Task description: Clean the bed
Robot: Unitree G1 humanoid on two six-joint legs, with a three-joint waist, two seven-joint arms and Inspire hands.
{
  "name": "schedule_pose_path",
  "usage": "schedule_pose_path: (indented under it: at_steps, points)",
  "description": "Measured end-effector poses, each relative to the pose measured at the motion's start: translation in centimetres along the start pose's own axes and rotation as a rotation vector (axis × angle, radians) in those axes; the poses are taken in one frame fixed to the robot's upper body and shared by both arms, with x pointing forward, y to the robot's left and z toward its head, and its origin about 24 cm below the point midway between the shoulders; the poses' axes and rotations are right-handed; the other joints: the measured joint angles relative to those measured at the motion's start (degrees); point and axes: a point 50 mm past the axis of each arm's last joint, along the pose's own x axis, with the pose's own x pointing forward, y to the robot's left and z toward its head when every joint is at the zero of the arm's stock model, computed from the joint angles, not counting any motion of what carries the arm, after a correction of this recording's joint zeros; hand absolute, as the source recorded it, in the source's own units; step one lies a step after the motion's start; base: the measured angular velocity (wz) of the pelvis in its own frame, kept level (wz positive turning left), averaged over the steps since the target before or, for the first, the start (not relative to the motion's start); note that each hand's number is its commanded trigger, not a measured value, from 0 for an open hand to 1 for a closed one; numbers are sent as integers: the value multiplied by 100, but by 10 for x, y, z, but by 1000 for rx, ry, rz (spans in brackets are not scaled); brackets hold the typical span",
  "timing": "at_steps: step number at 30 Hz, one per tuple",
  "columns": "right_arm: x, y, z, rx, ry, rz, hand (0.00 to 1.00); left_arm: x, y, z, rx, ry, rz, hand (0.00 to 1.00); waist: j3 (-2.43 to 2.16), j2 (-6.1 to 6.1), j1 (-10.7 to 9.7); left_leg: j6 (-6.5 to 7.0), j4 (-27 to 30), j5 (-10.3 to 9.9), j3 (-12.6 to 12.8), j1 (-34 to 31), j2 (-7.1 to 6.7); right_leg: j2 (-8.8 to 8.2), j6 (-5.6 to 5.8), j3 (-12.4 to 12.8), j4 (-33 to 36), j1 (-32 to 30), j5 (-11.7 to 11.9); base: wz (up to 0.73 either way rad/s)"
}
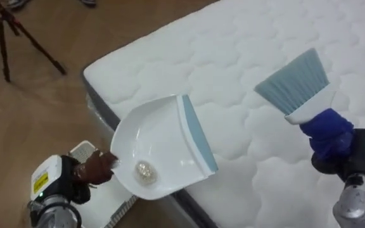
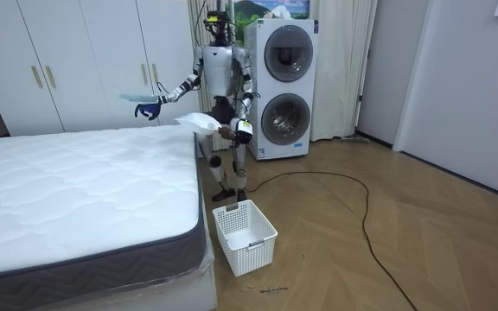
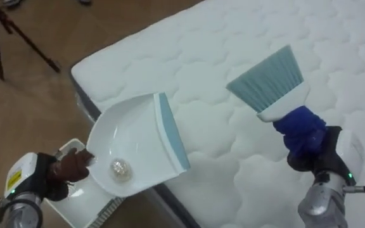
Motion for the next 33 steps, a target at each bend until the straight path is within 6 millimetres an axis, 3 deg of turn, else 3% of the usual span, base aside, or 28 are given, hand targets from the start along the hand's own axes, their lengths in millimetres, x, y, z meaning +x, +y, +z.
schedule_pose_path:
  at_steps: [2,7,9,12,14,15,16,17,18,19,20,21,23,24,25,26,28,33]
  points:
    - [0,0,-1,-3,2,2,0,0,1,0,3,-1,8,100,-15,-4,133,138,-205,134,-64,44,-182,-70,19,452,96,-88,10,48]
    - [-5,10,2,-13,-13,48,0,1,4,-1,-1,4,39,100,-49,17,380,277,-450,325,-279,36,-447,-249,84,448,185,-102,42,34]
    - [-6,12,-2,-20,1,56,0,2,6,-2,-1,8,49,100,-53,16,446,310,-479,353,-297,29,-486,-307,109,464,264,-111,54,39]
    - [-9,17,-12,-39,42,77,0,2,7,-3,-4,13,54,100,-80,-25,470,381,-520,384,-436,49,-589,-450,120,740,663,-176,58,52]
    - [-12,21,-19,-56,71,97,0,3,7,-3,-10,15,51,100,-114,-75,443,449,-534,404,-628,52,-674,-504,210,1352,1083,-332,110,65]
    - [-13,21,-21,-59,75,97,0,3,7,-3,-9,15,49,100,-115,-73,448,466,-532,411,-731,51,-698,-498,270,1511,1190,-376,146,66]
    - [-16,21,-25,-64,84,98,0,3,8,-4,-4,14,49,100,-102,-49,415,501,-520,429,-1026,46,-767,-428,392,1836,1285,-513,152,61]
    - [-19,21,-29,-74,94,100,0,3,9,-4,-4,16,53,100,-111,-15,427,521,-512,443,-1289,-15,-779,-227,452,2334,1093,-661,90,61]
    - [-19,21,-29,-76,93,100,0,3,10,-5,-6,18,56,100,-110,-12,430,519,-509,458,-1427,-36,-778,-154,466,2464,957,-733,78,70]
    - [-20,21,-29,-76,91,101,0,4,11,-6,-4,21,60,100,-77,46,383,519,-515,498,-1683,-76,-792,-85,462,2652,671,-878,141,96]
    - [-23,22,-32,-78,100,101,0,4,13,-7,5,19,60,100,-87,19,288,518,-558,551,-1914,-86,-877,-40,477,2923,322,-992,343,132]
    - [-26,22,-35,-82,110,101,0,5,14,-7,15,15,62,100,-110,-39,236,519,-561,565,-2084,-89,-985,-44,478,3248,-13,-1068,725,110]
    - [-29,23,-39,-85,123,104,0,5,14,-9,19,20,57,100,-112,-90,228,491,-532,527,-2328,-58,-1126,-29,568,3551,-215,-1061,1312,89]
    - [-29,23,-40,-85,126,103,0,4,13,-7,18,12,52,100,-137,-3,237,443,-517,495,-2472,-82,-1107,23,580,3579,-314,-966,1305,66]
    - [-28,23,-38,-83,122,102,0,5,14,-6,16,7,55,100,-132,49,283,413,-481,472,-2514,-119,-1083,60,577,3576,-355,-952,1304,41]
    - [-26,24,-34,-77,111,102,0,7,16,-5,11,3,62,100,-85,134,358,379,-424,444,-2537,-183,-1059,100,551,3582,-347,-957,1280,22]
    - [-26,25,-34,-77,109,108,0,8,18,-5,12,3,66,100,-83,197,422,353,-406,439,-2539,-249,-1042,112,523,3567,-319,-965,1192,40]
    - [-27,26,-36,-78,113,130,0,8,17,-10,18,23,56,100,-61,172,454,304,-349,415,-2501,-346,-1010,67,548,3517,-92,-993,905,38]
